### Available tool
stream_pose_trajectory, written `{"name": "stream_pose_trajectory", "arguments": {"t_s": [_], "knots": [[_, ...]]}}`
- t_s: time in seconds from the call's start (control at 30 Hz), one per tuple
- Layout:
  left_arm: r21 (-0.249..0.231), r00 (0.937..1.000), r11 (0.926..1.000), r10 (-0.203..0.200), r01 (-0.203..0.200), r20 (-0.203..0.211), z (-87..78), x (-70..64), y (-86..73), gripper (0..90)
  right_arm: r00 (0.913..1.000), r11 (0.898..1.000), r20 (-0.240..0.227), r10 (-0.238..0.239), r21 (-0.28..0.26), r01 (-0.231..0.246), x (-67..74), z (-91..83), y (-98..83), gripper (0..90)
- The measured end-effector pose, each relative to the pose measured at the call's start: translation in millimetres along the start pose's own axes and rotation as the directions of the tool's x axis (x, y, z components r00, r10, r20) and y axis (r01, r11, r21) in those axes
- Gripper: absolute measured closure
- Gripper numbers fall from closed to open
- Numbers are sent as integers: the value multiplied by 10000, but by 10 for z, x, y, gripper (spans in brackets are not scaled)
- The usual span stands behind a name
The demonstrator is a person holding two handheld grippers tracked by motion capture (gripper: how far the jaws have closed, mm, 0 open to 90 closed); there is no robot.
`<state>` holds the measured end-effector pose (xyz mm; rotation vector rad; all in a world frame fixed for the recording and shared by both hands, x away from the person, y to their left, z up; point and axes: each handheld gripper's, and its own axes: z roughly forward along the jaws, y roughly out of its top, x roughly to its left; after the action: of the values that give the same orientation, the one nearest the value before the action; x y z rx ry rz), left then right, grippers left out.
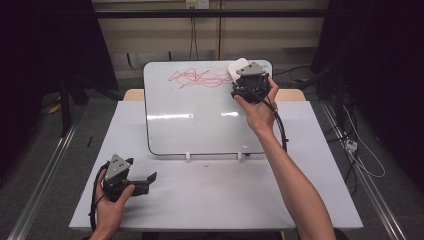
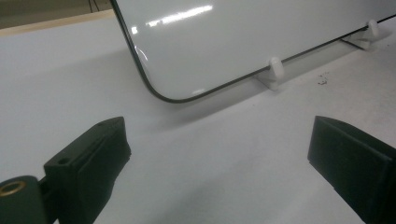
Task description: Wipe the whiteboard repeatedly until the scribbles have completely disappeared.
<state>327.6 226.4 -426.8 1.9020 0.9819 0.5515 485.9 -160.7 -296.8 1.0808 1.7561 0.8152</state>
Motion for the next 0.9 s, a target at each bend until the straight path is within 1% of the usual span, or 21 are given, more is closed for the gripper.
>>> {"name": "stream_pose_trajectory", "arguments": {"t_s": [0.23, 0.47, 0.5, 0.57, 0.6, 0.63, 0.67, 0.7, 0.73, 0.77, 0.87, 0.9], "knots": [[-37, 10000, 10000, -8, 8, -12, -1, 1, 1, 51, 10000, 10000, -45, -52, -76, 52, 76, 20, 38, 315], [-41, 10000, 10000, -11, 11, -13, 1, 3, 2, 51, 9994, 9998, -292, -176, -131, 172, 210, 58, 58, 315], [-68, 10000, 10000, -19, 20, 42, 6, 0, 2, 51, 9993, 9997, -321, -207, -143, 202, 235, 62, 65, 315], [-8, 10000, 10000, 31, -31, 35, 5, 4, 2, 51, 9985, 9994, -462, -298, -188, 290, 295, 71, 83, 315], [-13, 10000, 10000, 36, -36, 45, 5, 6, 3, 51, 9978, 9992, -548, -366, -199, 356, 340, 77, 96, 315], [-13, 10000, 10000, 36, -36, 45, 5, 6, 3, 51, 9966, 9983, -623, -536, -243, 522, 394, 85, 110, 315], [-66, 10000, 10000, -24, 24, 50, 6, 2, 2, 51, 9960, 9979, -651, -614, -265, 598, 455, 92, 127, 315], [-54, 10000, 10000, -15, 15, 13, 0, 3, 4, 51, 9960, 9979, -651, -614, -265, 598, 455, 92, 127, 315], [-17, 10000, 10000, 32, -32, -4, -7, 6, 4, 51, 9952, 9973, -690, -697, -299, 677, 508, 98, 144, 315], [-61, 10000, 10000, 2, -2, 43, -10, 10, 0, 51, 9944, 9967, -729, -764, -320, 743, 596, 120, 178, 315], [-37, 10000, 10000, 13, -13, 18, -14, 19, 1, 51, 9933, 9959, -792, -843, -389, 814, 704, 143, 222, 315], [-37, 10000, 10000, 13, -13, 18, -14, 19, 1, 51, 9933, 9959, -792, -843, -389, 814, 704, 143, 222, 315]]}}
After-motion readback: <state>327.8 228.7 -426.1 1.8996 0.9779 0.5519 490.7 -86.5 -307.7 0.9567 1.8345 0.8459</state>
